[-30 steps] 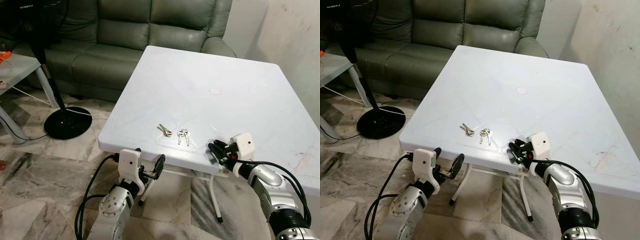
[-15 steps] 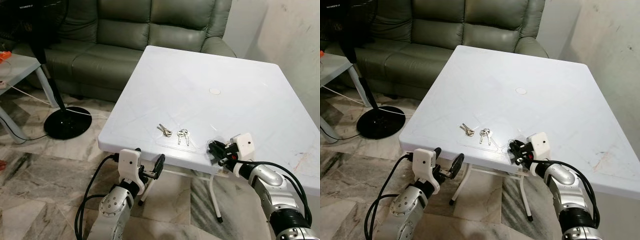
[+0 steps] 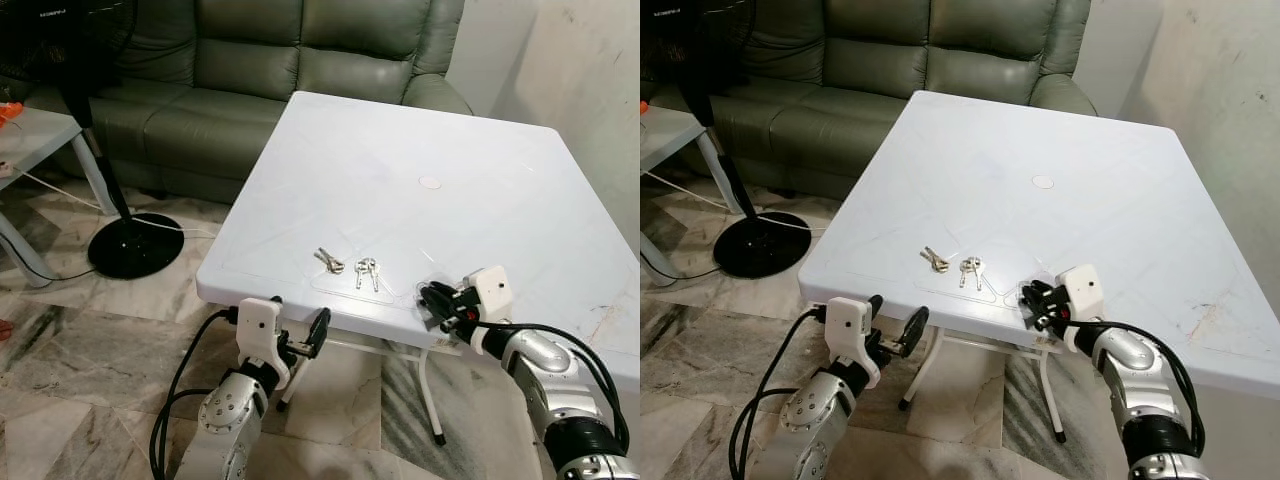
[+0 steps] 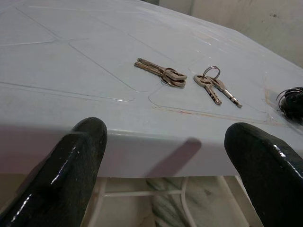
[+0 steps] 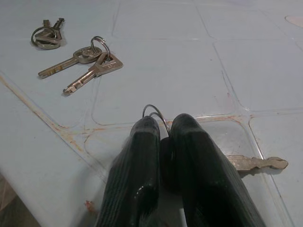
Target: Hang keys on a hook
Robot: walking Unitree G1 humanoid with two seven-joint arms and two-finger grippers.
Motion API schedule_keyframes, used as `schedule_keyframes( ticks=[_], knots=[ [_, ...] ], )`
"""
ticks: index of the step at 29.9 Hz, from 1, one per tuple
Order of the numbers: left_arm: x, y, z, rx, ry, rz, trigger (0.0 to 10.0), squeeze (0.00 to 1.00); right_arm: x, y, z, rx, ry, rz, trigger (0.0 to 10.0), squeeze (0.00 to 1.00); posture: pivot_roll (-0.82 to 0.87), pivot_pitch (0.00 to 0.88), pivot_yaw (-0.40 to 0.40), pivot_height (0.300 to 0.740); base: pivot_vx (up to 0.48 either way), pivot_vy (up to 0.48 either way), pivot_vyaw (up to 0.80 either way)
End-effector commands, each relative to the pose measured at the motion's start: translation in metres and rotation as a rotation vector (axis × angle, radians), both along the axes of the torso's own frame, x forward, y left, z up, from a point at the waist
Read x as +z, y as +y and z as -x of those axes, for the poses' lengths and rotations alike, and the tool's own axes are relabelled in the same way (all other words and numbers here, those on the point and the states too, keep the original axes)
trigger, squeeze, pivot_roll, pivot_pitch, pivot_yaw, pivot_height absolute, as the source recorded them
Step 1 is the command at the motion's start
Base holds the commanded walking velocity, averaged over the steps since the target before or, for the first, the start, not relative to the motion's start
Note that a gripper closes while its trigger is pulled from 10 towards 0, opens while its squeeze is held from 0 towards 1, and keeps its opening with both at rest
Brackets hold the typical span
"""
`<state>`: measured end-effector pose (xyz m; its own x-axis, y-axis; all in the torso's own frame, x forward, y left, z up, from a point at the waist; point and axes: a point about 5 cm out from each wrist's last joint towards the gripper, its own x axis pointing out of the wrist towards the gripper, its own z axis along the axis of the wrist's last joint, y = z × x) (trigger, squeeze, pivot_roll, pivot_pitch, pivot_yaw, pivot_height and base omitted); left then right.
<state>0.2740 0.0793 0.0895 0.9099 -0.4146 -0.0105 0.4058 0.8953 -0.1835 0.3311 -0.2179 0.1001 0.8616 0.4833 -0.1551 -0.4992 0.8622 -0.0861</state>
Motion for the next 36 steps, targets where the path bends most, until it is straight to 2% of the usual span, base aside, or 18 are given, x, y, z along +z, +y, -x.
schedule_keyframes(
  ticks=[1,6,7,8,11,12,25,26,27,29,36],
  knots=[
    [0.0034,-0.0141,0.0026,-0.023,0.005,0.044,10.0,0.0,-0.0008,-0.006,0.0018,-0.001,0.006,0.009,10.0,0.0,0.04,0.117,-0.091,0.74,0.0,0.0,0.0],
    [0.0036,-0.0141,0.0024,-0.021,0.005,0.046,10.0,0.0,-0.0001,-0.0084,0.0021,0.01,0.016,-0.007,10.0,0.0,0.03,0.12,-0.09,0.74,0.0,0.0,0.0],
    [0.0039,-0.0141,0.0024,-0.021,0.006,0.048,10.0,0.0,0.0004,-0.0085,0.0023,0.015,0.02,-0.022,10.0,0.96,0.03,0.12,-0.09,0.74,0.0,0.0,0.0],
    [0.004,-0.0141,0.0023,-0.021,0.006,0.049,10.0,0.0,0.0009,-0.0087,0.0022,0.015,0.016,-0.018,10.0,1.0,0.03,0.12,-0.09,0.74,0.0,0.0,0.0],
    [0.004,-0.0143,0.0024,-0.022,0.006,0.05,10.0,0.0,0.0018,-0.0098,0.0018,0.002,0.003,0.002,10.0,1.0,0.03,0.121,-0.09,0.74,0.0,0.0,0.0],
    [0.0039,-0.0147,0.0025,-0.022,0.007,0.051,10.0,0.0,0.0012,-0.0103,0.0018,0.0,0.002,0.02,10.0,0.0,0.03,0.121,-0.09,0.74,0.0,0.0,0.0],
    [0.004,-0.0147,0.0029,-0.022,0.011,0.054,10.0,0.0,0.0011,-0.0119,0.0032,0.009,-0.002,0.016,10.0,0.0,0.03,0.123,-0.087,0.74,0.0,0.0,0.0],
    [0.0041,-0.0147,0.0029,-0.022,0.012,0.055,10.0,0.0,0.0017,-0.012,0.0034,0.013,-0.007,0.016,3.5,0.0,0.03,0.123,-0.086,0.74,0.0,0.0,0.0],
    [0.0041,-0.0148,0.0029,-0.022,0.013,0.056,10.0,0.0,0.0021,-0.0121,0.0036,0.016,-0.011,0.015,3.5,0.0,0.03,0.123,-0.086,0.74,0.0,0.0,0.0],
    [0.0043,-0.015,0.0028,-0.022,0.013,0.058,10.0,0.0,0.0033,-0.0125,0.0043,0.026,-0.021,0.005,0.0,0.0,0.03,0.123,-0.086,0.74,0.0,0.0,0.0],
    [0.0044,-0.0152,0.0024,-0.019,0.012,0.056,10.0,0.0,0.0039,-0.0139,0.0044,0.023,-0.022,-0.001,0.0,0.0,0.03,0.122,-0.088,0.74,0.0,0.0,0.0]
  ],
)
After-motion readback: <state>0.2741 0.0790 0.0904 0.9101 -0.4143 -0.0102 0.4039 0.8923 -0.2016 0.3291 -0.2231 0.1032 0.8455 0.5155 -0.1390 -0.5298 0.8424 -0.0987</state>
